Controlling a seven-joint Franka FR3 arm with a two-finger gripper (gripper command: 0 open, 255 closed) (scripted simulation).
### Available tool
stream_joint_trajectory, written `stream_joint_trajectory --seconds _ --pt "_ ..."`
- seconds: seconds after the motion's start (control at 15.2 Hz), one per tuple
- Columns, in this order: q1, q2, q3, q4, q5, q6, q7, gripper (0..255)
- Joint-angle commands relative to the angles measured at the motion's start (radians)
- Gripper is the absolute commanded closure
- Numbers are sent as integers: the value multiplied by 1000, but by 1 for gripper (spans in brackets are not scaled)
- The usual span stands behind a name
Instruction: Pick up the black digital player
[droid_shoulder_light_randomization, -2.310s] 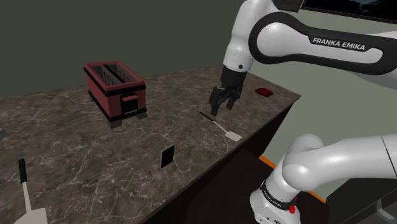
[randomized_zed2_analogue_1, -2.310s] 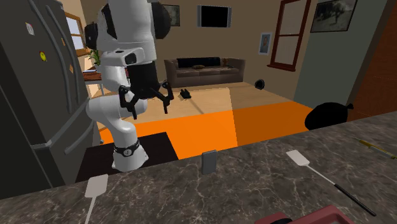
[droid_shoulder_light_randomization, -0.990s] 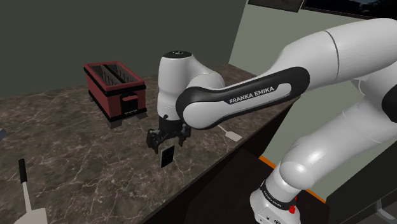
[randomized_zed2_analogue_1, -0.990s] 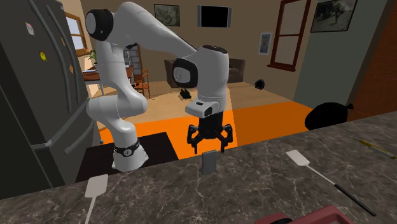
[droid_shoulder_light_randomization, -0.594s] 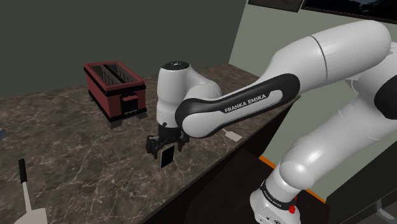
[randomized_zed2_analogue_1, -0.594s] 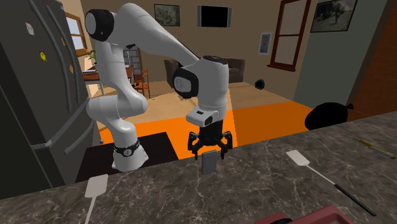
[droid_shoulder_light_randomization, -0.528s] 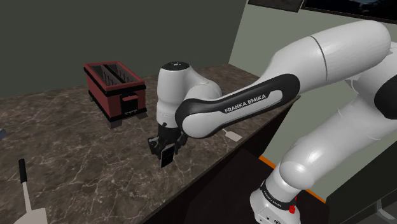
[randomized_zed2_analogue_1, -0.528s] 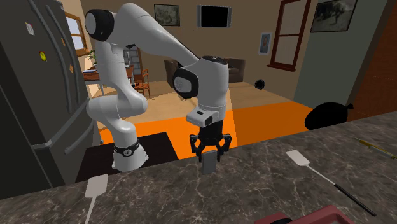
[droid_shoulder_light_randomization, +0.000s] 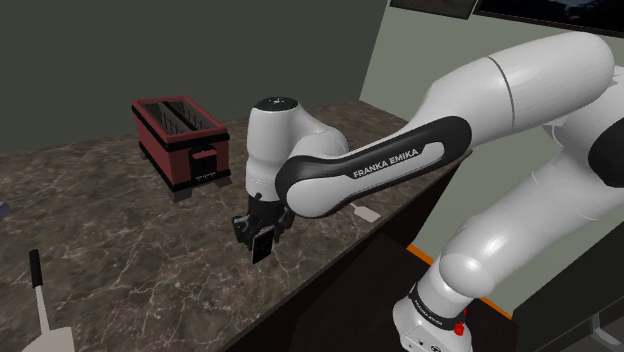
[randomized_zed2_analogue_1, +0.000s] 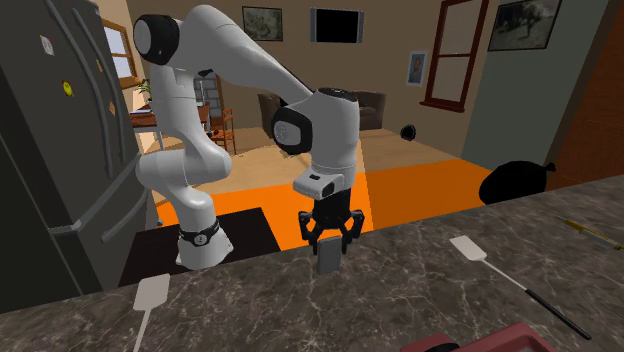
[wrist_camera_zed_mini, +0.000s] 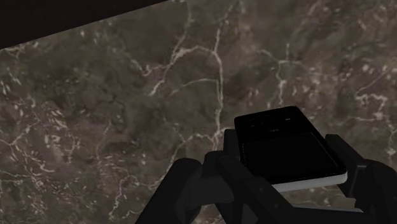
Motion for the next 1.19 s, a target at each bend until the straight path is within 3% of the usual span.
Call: stream_joint_trajectory --seconds 0.0,1.12 --pt "-2 1 -1 -1 -2 -2 -1 255" --pt "10 -98 -52 130 39 -221 -44 255"
